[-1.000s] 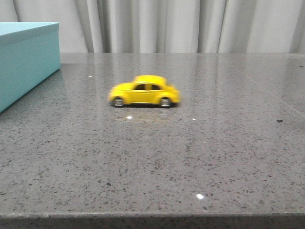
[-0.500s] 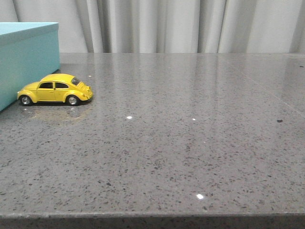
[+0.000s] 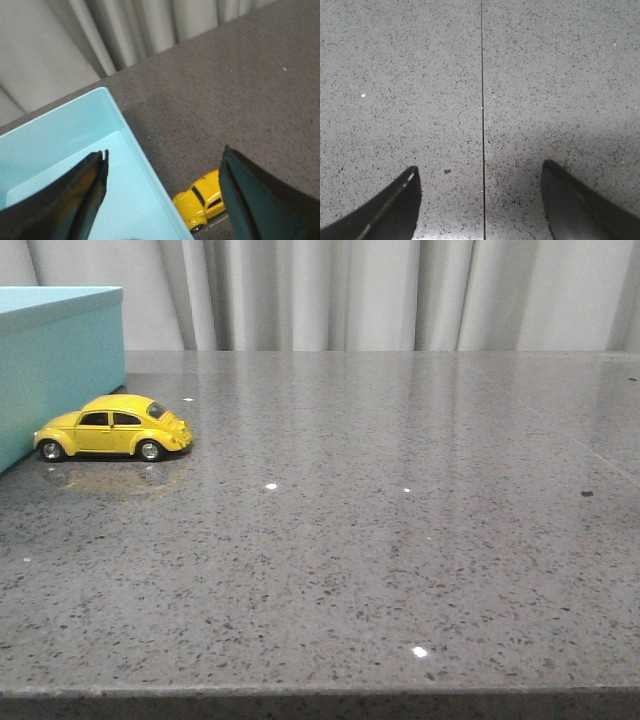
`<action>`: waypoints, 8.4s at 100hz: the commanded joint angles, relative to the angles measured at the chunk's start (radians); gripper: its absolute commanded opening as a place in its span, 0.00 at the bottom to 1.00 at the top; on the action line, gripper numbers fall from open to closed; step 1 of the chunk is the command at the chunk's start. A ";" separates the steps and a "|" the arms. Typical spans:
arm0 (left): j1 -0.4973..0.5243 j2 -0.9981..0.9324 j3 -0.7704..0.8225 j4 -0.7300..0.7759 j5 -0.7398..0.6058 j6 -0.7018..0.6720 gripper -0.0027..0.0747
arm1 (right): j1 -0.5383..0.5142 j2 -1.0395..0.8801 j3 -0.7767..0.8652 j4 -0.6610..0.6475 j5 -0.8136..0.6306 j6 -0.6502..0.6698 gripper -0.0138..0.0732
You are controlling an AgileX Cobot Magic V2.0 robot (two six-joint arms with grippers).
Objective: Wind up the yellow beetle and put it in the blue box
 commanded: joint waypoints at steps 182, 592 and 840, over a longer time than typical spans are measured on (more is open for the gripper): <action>-0.098 0.886 -0.698 -0.029 0.697 0.479 0.63 | 0.001 -0.015 -0.029 0.003 -0.050 -0.019 0.74; 0.410 0.366 -0.446 -0.340 0.435 0.122 0.01 | 0.001 -0.311 0.062 -0.034 -0.233 -0.144 0.14; 0.410 -0.713 0.666 -0.358 -0.233 -0.027 0.01 | 0.001 -0.741 0.481 -0.054 -0.419 -0.148 0.08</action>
